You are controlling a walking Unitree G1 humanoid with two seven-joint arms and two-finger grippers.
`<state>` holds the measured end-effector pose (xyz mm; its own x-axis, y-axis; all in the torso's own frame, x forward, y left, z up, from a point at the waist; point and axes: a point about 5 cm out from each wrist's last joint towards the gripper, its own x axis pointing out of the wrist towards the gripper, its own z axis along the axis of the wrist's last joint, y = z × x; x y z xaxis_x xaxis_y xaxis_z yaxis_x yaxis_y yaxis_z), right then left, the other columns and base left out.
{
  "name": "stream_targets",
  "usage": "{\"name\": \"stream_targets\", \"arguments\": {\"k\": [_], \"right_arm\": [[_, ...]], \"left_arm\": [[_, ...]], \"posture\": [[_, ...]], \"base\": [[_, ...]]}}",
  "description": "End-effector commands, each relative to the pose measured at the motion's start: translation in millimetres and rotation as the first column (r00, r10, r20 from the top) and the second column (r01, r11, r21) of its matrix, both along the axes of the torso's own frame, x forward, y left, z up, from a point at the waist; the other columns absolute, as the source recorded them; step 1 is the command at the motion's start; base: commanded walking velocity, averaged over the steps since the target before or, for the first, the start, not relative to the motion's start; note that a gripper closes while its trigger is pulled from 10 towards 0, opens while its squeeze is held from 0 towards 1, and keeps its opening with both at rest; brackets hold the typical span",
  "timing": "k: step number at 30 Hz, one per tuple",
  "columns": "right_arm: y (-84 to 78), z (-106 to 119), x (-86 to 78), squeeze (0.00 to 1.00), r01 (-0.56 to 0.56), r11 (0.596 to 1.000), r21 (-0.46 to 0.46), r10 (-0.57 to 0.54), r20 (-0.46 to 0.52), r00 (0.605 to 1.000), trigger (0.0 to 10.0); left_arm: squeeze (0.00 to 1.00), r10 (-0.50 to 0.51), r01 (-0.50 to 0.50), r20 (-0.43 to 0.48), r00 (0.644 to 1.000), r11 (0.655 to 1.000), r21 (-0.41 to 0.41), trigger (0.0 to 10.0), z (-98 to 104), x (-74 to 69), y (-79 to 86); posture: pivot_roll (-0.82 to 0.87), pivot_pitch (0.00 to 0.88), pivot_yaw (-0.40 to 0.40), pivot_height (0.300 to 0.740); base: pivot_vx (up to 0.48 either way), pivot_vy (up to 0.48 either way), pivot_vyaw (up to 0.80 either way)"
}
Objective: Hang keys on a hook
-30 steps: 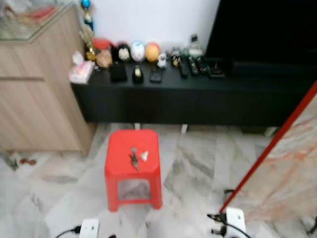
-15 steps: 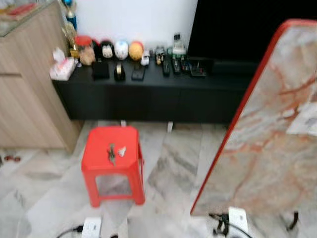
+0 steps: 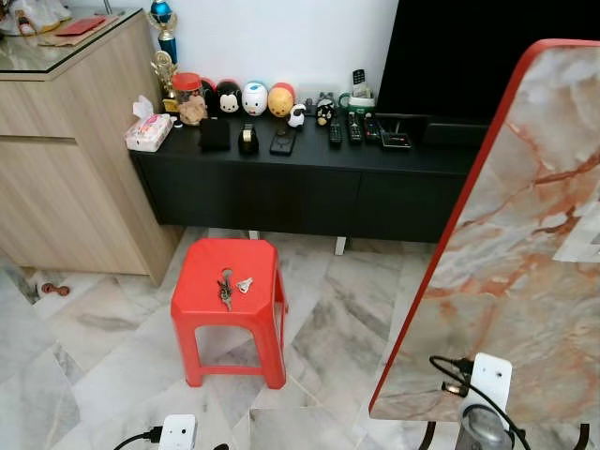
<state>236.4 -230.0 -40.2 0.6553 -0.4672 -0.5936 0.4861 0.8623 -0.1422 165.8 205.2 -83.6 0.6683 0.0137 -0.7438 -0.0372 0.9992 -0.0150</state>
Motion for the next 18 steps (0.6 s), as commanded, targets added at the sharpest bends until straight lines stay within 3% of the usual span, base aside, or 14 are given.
{"name": "stream_targets", "arguments": {"k": [1,9,18], "right_arm": [[7.0,6.6,11.2,0.00,-0.030,0.999,0.034,0.028,0.058,0.998,10.0],[26.0,-11.6,-5.1,0.00,-0.069,0.993,0.099,0.075,-0.050,0.996,10.0],[23.5,-18.8,-15.7,0.00,-0.083,0.989,0.119,0.095,-0.093,0.991,10.0]], "left_arm": [[0.00,-0.008,0.008,-0.012,1.000,1.000,0.003,10.0,-2.1,-3.9,-1.7],[0.00,-0.004,0.004,-0.013,1.000,1.000,0.002,10.0,-2.4,-4.9,-1.3],[0.00,-0.001,0.001,-0.020,1.000,1.000,0.000,10.0,-2.9,-5.8,-0.5]], "posture": [[0.07,0.014,-0.074,0.740],[0.07,0.030,-0.078,0.740],[0.07,0.038,-0.076,0.740]], "base": [[0.000,0.000,0.00],[0.000,0.000,0.00],[0.000,-0.244,0.00]]}}
